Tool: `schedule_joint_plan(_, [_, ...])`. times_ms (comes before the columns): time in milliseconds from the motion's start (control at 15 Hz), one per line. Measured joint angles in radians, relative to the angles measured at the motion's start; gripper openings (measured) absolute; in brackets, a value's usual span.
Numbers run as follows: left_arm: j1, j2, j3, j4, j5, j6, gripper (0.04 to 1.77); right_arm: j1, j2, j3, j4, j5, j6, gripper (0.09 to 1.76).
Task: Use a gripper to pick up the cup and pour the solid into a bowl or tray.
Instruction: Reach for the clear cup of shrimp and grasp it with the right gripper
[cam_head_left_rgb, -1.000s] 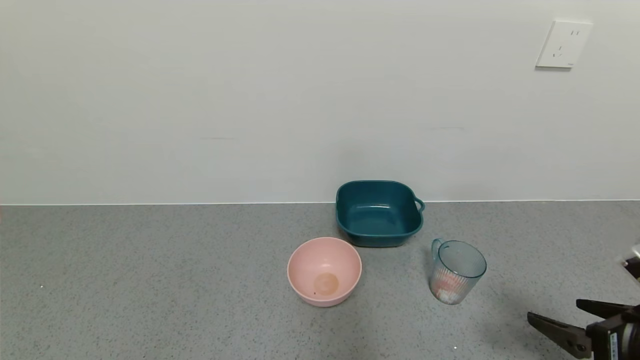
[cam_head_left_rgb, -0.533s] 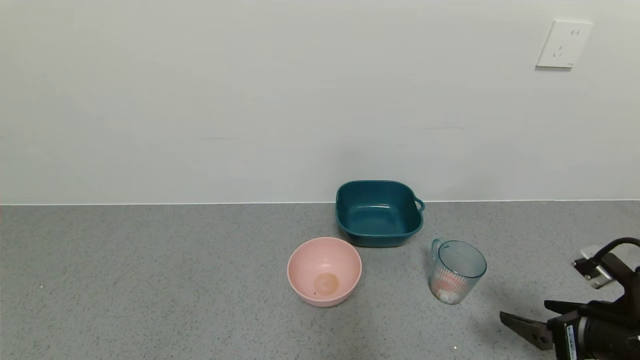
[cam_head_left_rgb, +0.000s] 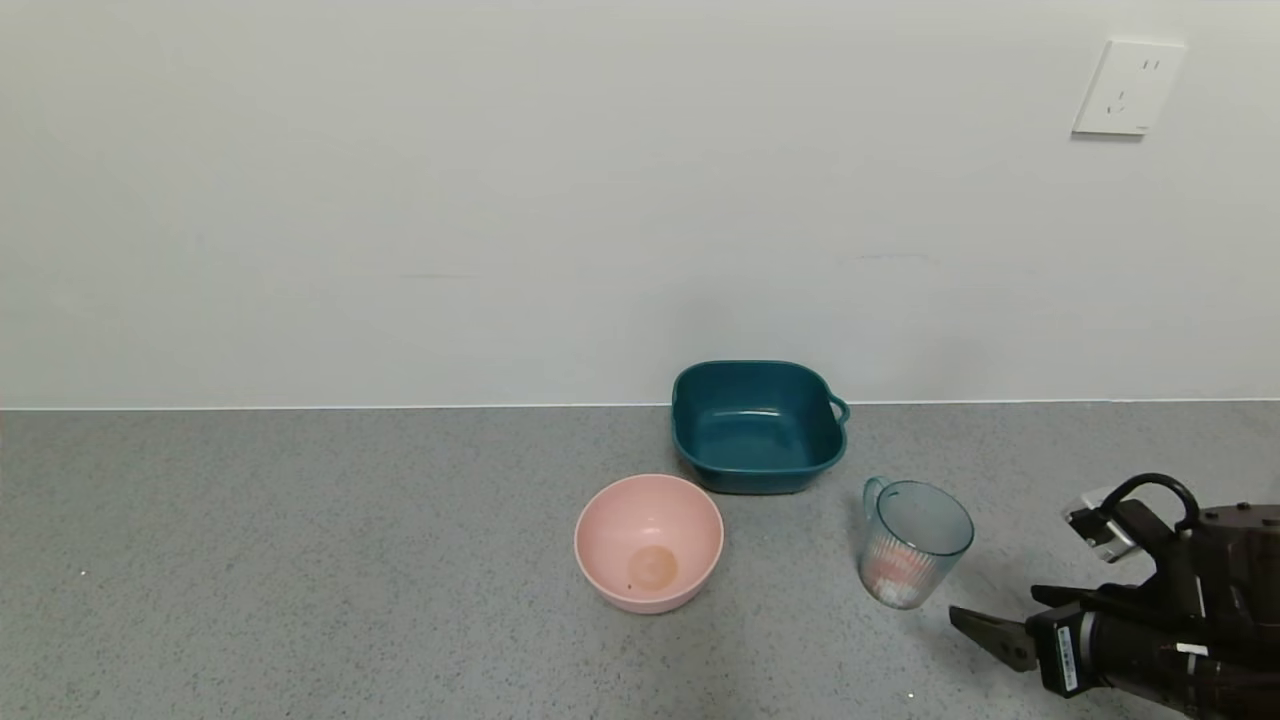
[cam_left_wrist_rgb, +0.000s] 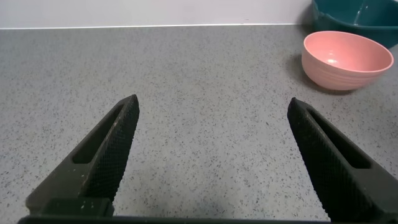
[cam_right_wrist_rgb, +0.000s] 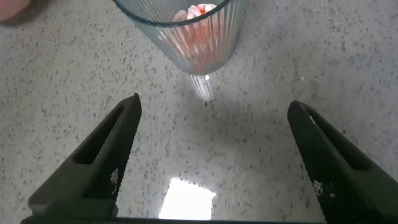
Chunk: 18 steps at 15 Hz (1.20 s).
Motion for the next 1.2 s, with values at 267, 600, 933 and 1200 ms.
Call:
schedule_joint_plan(267, [0.000, 0.000, 0.000, 0.000, 0.000, 0.000, 1.72, 0.016, 0.079, -0.011, -0.062, 0.000, 0.001, 1.71])
schedule_joint_plan(600, [0.000, 0.000, 0.000, 0.000, 0.000, 0.000, 1.72, 0.043, 0.173, -0.014, -0.229, -0.001, 0.003, 1.71])
schedule_joint_plan(933, [0.000, 0.000, 0.000, 0.000, 0.000, 0.000, 1.72, 0.054, 0.296, -0.018, -0.402, 0.000, 0.005, 1.71])
schedule_joint_plan(1200, [0.000, 0.000, 0.000, 0.000, 0.000, 0.000, 1.72, 0.064, 0.353, -0.041, -0.444, 0.000, 0.005, 1.71])
